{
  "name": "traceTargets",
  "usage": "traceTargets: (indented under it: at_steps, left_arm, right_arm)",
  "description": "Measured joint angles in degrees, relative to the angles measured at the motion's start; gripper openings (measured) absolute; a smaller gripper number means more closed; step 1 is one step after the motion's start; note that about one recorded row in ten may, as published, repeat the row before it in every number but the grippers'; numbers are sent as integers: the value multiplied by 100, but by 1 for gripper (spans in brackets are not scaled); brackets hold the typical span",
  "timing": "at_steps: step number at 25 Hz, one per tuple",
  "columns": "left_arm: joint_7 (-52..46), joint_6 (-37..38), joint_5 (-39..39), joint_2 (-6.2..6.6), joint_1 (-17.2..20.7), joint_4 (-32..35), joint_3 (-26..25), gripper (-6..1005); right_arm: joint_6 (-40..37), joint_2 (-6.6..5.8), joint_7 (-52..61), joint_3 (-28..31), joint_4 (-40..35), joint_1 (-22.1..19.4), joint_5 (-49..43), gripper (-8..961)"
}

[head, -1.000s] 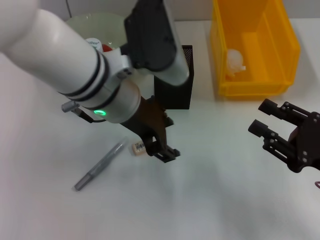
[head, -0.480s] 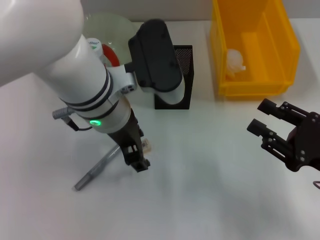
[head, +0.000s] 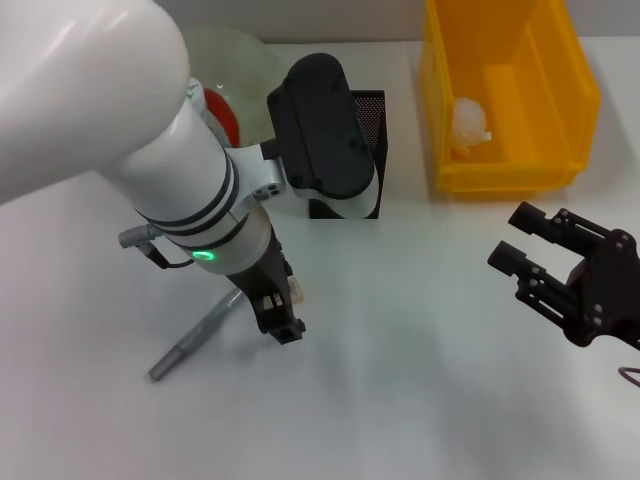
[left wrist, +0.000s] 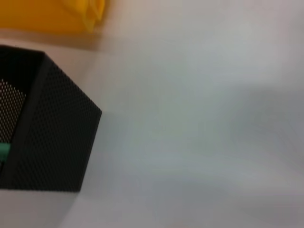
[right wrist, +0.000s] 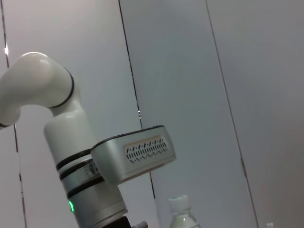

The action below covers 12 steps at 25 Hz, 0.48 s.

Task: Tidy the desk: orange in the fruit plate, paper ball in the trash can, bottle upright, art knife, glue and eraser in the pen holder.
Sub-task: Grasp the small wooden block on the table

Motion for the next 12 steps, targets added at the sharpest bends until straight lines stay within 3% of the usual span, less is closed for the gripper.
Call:
traceTargets:
  at_steps: [12]
  left_arm:
    - [34, -267, 28, 0, -31, -157, 158, 610]
  right_arm:
    - [67, -4, 1, -3, 87, -10, 3, 497]
